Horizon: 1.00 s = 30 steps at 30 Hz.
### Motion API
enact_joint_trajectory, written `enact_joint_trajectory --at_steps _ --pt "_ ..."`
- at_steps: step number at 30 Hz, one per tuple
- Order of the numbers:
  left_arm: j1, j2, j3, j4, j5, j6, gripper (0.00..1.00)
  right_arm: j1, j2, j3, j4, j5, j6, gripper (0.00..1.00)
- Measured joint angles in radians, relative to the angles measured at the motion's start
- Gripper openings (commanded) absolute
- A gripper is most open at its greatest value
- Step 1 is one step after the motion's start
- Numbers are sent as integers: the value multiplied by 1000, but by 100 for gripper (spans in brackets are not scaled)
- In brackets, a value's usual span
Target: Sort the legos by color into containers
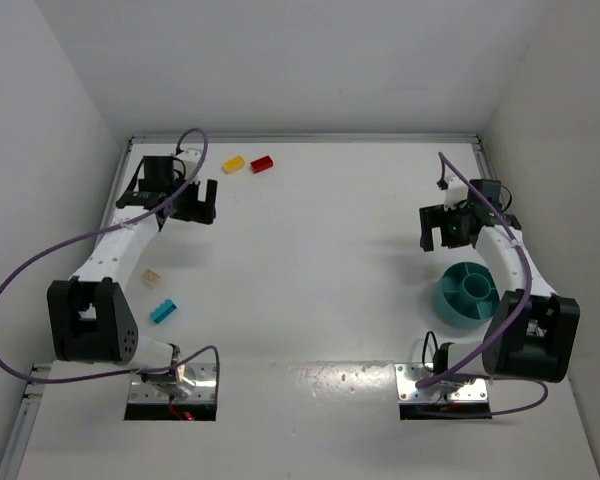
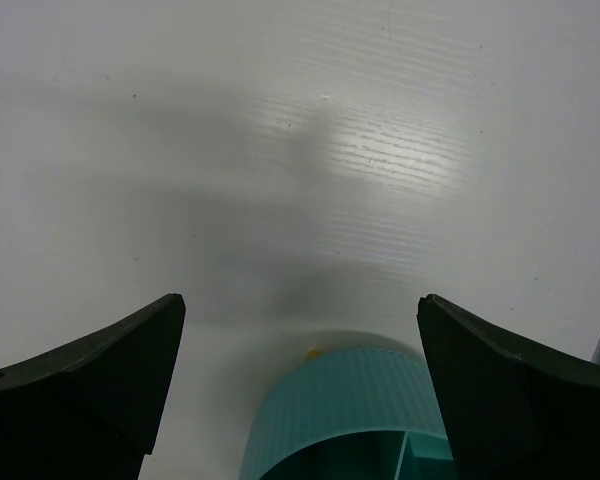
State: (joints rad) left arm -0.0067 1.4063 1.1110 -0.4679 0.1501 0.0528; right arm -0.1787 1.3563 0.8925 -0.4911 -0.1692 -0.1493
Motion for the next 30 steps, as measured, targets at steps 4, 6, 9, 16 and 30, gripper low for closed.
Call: enact_joint_trajectory --at_steps 4,6,9,16,30 --pt "2 127 100 -33 43 33 100 0 7 2 -11 -3 0 100" --pt "2 217 184 -59 63 56 100 0 8 2 -14 -5 0 100" --pt "3 353 310 -80 98 107 100 0 8 2 -16 -9 -1 100" --pt "4 697 693 -168 132 274 97 0 47 35 -62 -69 -9 97" --pt "6 1080 1075 -311 146 410 97 0 188 168 -148 -206 -11 94"
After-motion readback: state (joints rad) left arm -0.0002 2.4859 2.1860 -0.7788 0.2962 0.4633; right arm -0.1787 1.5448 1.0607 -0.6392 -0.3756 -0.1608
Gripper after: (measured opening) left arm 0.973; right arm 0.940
